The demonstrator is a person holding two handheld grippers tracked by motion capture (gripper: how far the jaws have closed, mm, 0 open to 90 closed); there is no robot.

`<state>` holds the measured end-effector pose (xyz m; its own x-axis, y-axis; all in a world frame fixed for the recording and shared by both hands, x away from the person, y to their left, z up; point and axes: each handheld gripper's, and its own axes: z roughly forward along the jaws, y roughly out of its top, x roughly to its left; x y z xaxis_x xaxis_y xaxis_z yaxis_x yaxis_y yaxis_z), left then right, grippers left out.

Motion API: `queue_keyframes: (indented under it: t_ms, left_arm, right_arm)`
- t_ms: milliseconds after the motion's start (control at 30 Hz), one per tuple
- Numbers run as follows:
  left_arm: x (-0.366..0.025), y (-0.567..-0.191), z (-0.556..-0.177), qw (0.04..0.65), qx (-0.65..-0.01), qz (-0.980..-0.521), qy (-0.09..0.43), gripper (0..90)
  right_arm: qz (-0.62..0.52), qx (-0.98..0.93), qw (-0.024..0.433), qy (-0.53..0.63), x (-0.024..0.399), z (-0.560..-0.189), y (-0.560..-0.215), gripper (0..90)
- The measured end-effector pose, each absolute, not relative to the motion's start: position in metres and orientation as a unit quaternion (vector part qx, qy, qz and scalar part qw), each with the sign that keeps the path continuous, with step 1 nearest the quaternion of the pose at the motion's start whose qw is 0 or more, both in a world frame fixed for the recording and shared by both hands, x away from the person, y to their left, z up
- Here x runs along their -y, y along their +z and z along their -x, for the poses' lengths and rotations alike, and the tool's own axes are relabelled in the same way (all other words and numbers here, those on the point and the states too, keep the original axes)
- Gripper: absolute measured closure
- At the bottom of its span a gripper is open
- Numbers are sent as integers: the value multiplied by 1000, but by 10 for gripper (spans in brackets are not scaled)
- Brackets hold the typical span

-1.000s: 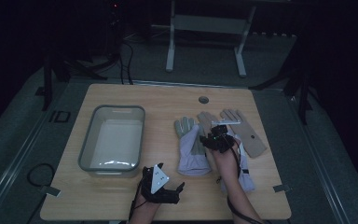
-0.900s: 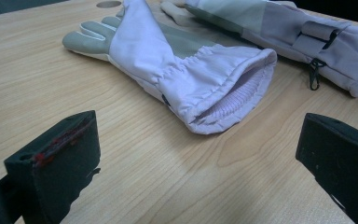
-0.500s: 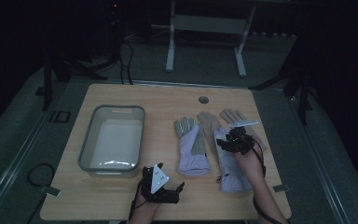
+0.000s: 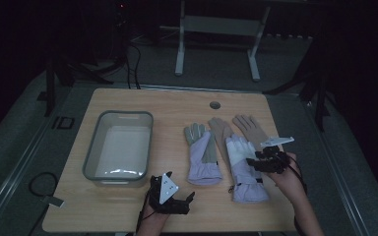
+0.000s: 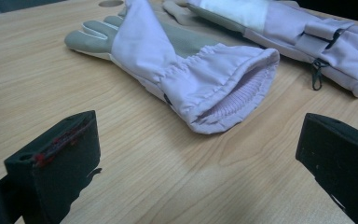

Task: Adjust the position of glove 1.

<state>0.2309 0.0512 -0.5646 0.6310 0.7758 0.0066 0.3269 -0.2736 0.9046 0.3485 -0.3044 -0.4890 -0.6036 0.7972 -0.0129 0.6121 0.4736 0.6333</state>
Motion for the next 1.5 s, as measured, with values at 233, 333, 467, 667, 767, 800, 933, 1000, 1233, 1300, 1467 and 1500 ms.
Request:
queue_keyframes:
  t_ms: [233, 333, 467, 667, 767, 800, 933, 1000, 1233, 1300, 1467, 1500]
  left_arm:
    - [-51, -565, -231, 482, -360, -764, 233, 0]
    - [-51, -565, -231, 484, -358, -765, 229, 0]
    - [-50, -565, -231, 482, -358, -766, 228, 0]
    - [-50, -565, -231, 481, -357, -767, 229, 0]
    - [-50, -565, -231, 482, -359, -766, 229, 0]
    - [-50, -565, -231, 481, -359, -766, 229, 0]
    - [-51, -565, -231, 482, -359, -766, 228, 0]
    - [-51, -565, -231, 482, -359, -766, 228, 0]
    - [-50, -565, -231, 480, -357, -768, 228, 0]
    - [-50, -565, -231, 481, -357, -768, 228, 0]
    - [-50, -565, -231, 479, -356, -769, 228, 0]
    - [-50, -565, -231, 479, -355, -770, 228, 0]
  right_arm:
    - [-408, -850, 158, 294, 321, -334, -491, 517]
    - [-405, -852, 150, 295, 322, -334, -492, 521]
    - [-394, -859, 154, 288, 320, -338, -491, 499]
    - [-383, -872, 152, 264, 313, -354, -494, 446]
    - [-372, -880, 149, 256, 308, -361, -498, 448]
    - [-371, -881, 147, 253, 307, -362, -500, 450]
    - [-375, -880, 133, 260, 307, -363, -504, 476]
    - [-379, -876, 127, 270, 309, -360, -502, 474]
    - [-358, -888, 113, 267, 299, -350, -507, 432]
    - [-366, -889, 114, 250, 297, -353, -517, 451]
    - [-359, -891, 113, 254, 294, -346, -525, 624]
    - [-362, -888, 112, 260, 296, -345, -527, 640]
